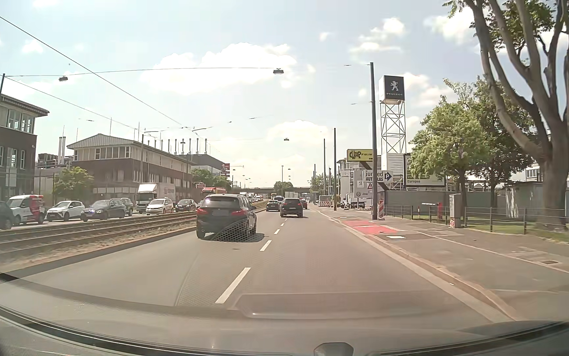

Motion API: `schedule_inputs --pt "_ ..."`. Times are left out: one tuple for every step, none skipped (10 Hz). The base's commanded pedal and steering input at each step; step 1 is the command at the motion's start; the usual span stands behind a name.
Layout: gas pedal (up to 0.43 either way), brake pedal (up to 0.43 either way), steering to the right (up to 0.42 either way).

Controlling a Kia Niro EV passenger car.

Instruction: Follow the waypoints while adhering to traffic rules and regulations

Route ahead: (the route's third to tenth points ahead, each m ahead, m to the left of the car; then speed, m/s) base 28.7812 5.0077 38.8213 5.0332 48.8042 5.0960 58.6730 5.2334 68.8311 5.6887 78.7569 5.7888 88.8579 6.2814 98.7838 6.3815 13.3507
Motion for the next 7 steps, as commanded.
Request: schedule_inputs --pt "0.047 0.030 -0.004" --pt "0.047 0.030 -0.006" --pt "0.047 0.030 -0.005" --pt "0.047 0.030 -0.004" --pt "0.047 0.030 -0.004" --pt "0.059 0.030 -0.004" --pt "0.059 0.030 -0.003"
